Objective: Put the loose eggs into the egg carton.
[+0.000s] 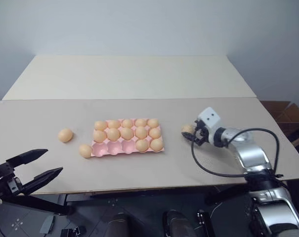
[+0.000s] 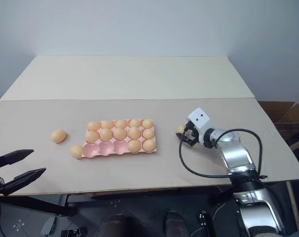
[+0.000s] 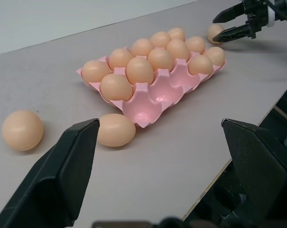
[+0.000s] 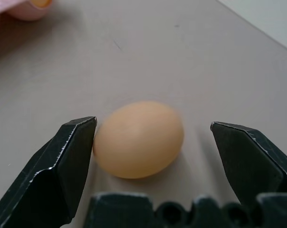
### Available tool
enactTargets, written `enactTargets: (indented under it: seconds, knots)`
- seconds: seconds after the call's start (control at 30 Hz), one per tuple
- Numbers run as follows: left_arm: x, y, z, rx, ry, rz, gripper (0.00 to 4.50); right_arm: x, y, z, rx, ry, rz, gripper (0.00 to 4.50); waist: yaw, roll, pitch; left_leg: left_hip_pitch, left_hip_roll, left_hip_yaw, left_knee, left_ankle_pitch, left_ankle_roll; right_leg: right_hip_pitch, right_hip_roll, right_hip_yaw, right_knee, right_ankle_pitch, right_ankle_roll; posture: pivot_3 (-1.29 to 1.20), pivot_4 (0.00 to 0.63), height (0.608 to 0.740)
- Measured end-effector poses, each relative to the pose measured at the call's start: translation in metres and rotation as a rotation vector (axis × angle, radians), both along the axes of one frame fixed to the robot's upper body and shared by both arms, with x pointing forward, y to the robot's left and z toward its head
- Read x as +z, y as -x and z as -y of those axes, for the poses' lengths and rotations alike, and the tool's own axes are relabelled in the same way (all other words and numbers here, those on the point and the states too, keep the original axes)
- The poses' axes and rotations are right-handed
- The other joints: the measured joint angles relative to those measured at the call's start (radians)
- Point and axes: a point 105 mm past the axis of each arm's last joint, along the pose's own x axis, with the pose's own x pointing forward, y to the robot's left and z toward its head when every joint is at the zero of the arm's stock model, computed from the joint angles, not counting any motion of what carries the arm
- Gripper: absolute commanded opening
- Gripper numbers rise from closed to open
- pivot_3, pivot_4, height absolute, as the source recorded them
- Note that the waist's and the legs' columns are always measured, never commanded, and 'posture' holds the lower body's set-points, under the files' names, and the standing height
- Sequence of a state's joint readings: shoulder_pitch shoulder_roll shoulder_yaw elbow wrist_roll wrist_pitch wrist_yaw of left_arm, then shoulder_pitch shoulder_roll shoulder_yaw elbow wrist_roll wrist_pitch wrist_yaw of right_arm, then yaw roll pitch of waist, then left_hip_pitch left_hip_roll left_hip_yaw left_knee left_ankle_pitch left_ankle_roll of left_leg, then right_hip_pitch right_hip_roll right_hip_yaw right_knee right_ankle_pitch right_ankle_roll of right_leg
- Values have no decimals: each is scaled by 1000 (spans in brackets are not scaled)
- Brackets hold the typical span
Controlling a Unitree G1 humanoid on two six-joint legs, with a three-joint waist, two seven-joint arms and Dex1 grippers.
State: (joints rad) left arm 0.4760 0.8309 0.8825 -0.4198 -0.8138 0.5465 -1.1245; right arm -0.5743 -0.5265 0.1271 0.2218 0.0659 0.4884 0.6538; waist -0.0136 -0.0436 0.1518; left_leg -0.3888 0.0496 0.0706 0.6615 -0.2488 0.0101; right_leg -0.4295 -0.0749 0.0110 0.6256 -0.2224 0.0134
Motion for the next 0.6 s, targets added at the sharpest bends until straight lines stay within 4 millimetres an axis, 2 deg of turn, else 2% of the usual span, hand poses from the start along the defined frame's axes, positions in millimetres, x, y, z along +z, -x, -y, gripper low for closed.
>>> enactTargets:
  seconds: [0.03, 0.17, 0.2, 0.3, 0.43, 0.53, 0.6]
  knots:
    - [-1, 0, 0, 2, 0, -2, 4500, -3, -2, -1, -7, 5, -9, 3899, -1, 0, 0, 0, 0, 0, 0, 0, 0, 0, 0, 0, 0, 0, 0, 0, 150, 740]
    - [-2, 3, 1, 5, -4, -12, 4500, -6, -2, -8, -8, -5, -21, 2537, -2, 0, 0, 0, 0, 0, 0, 0, 0, 0, 0, 0, 0, 0, 1, 0, 150, 740]
    - [-2, 3, 2, 2, -7, -13, 4500, -4, -1, -9, -7, -5, -16, 2420, -2, 0, 0, 0, 0, 0, 0, 0, 0, 0, 0, 0, 1, 0, 0, 0, 150, 740]
    - [-1, 5, 2, 7, -9, -8, 4500, 14, 3, -21, 30, -17, 47, 2341, -2, 1, 0, 1, 1, 0, 0, 0, 0, 0, 0, 0, 2, 0, 0, 0, 150, 740]
    - [2, 5, 3, 4, -15, 2, 4500, 48, 16, -54, 126, -58, 151, 2341, -5, 1, 0, 2, 2, 0, 0, 0, 0, 0, 2, 0, 3, 0, 1, 0, 150, 740]
    - [2, 4, 3, 5, -16, 5, 4500, 59, 33, -91, 233, -97, 172, 2341, -6, 1, 0, 2, 2, 0, 0, 0, 0, -1, 2, 0, 4, 0, 0, 0, 150, 740]
    - [3, 4, 3, 5, -16, 9, 4500, 60, 49, -123, 328, -130, 159, 2341, -7, 1, 0, 2, 2, -1, 0, 0, 0, -1, 2, 0, 4, 0, 0, 0, 150, 740]
